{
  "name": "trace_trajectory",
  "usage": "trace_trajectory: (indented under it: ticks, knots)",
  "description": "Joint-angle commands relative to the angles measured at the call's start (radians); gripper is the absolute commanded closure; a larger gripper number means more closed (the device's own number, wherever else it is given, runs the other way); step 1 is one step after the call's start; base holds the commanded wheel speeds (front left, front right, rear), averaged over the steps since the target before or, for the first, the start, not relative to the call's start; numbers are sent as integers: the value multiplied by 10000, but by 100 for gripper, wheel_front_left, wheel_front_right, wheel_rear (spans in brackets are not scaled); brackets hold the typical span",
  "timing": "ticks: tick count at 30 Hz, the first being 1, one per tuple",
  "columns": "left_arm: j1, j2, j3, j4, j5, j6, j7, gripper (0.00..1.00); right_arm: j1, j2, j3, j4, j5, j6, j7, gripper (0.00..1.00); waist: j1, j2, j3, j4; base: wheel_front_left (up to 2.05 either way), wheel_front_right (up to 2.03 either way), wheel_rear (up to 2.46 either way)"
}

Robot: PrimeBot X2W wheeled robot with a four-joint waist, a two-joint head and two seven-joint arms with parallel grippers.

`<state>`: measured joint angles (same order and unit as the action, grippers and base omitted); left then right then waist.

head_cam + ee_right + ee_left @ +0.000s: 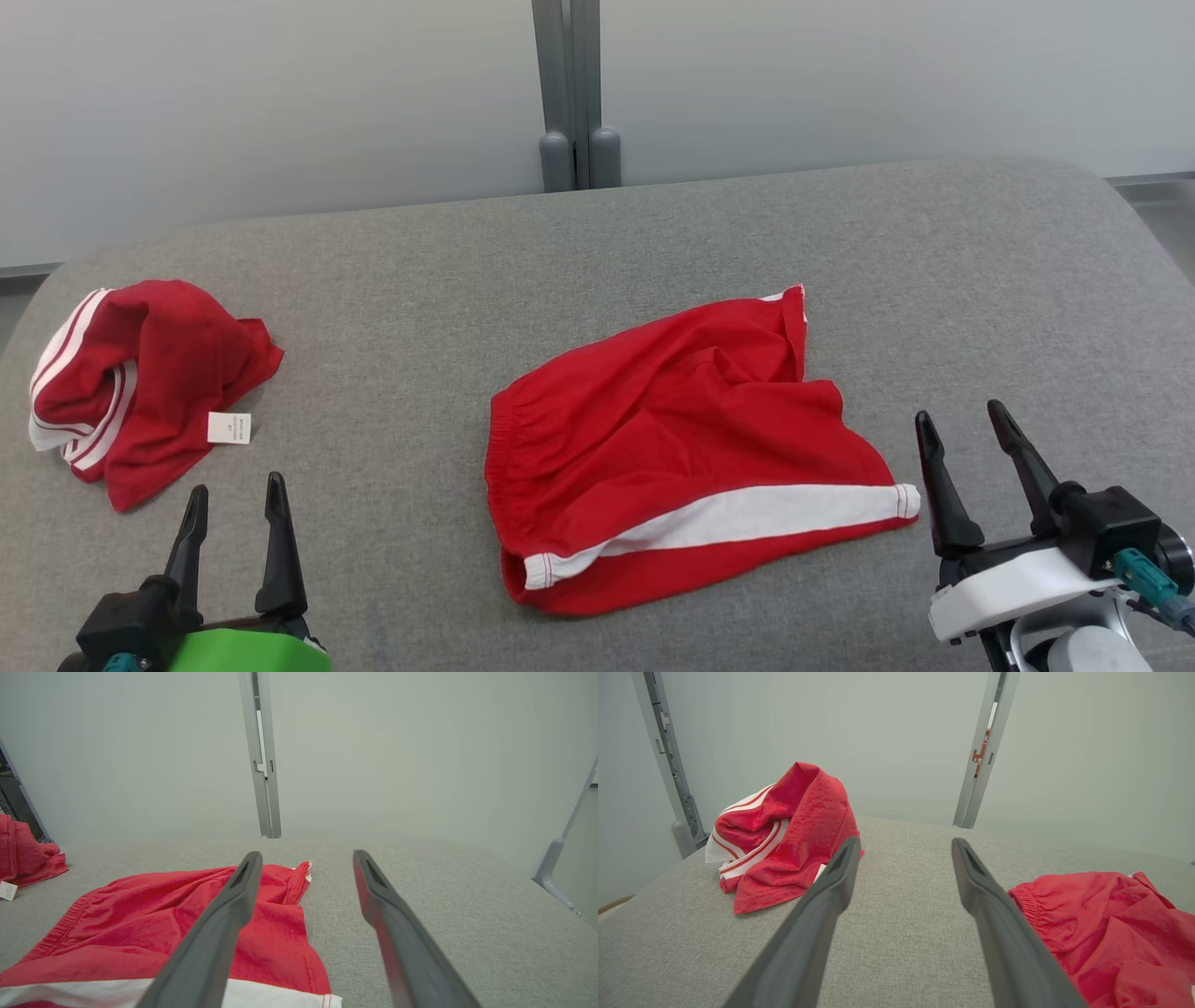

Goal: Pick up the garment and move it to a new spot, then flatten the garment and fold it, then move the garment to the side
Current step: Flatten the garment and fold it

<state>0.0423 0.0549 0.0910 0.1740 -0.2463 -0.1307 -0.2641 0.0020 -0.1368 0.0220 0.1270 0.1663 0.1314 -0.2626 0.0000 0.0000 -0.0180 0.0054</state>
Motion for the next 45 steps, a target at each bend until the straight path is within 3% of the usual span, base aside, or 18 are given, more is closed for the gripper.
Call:
trace_trajectory:
  ticks: [1,23,32,45]
  knots:
    - [159,61,-7,30,63,4,-1,0,174,49,35,9,-88,-15,-32,0,0,0,-11,0,0,0,0]
    - [46,172,102,204,622,4,-1,0,112,123,506,54,45,-15,-32,0,0,0,-142,119,0,0,0]
    - [-47,195,139,370,282,4,-1,0,72,40,797,174,999,-15,-32,0,0,0,-176,182,0,0,0]
    - [-28,227,123,497,188,4,-3,0,1,-86,875,293,1070,-15,-32,0,0,0,-185,161,0,0,0]
